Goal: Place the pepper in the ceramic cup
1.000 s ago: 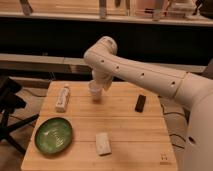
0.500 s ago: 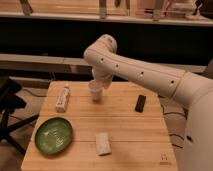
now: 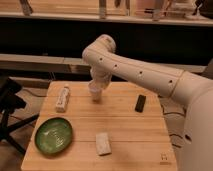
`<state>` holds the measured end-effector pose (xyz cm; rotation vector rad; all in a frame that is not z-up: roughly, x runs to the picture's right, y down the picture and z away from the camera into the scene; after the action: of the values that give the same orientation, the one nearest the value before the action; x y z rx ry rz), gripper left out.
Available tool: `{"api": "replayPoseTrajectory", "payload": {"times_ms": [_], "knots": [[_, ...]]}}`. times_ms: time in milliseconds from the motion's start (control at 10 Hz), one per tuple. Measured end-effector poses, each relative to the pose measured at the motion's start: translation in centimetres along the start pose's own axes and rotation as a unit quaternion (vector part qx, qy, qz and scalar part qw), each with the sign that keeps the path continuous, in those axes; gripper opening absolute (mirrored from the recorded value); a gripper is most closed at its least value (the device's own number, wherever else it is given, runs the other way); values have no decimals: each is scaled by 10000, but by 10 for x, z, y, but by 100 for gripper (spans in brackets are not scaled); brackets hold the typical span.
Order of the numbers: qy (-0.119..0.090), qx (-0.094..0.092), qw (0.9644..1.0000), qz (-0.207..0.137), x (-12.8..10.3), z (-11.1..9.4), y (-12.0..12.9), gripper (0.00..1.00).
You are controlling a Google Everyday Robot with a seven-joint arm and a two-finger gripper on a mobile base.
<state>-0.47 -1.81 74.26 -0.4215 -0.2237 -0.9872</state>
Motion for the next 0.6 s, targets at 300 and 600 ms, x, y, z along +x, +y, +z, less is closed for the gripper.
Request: {"api": "replayPoseTrajectory", "payload": {"times_ms": [300, 600], "knots": [[-7, 6, 10000, -10, 0, 2, -2, 1], [1, 14, 10000, -61, 4, 8, -9, 1]]}}
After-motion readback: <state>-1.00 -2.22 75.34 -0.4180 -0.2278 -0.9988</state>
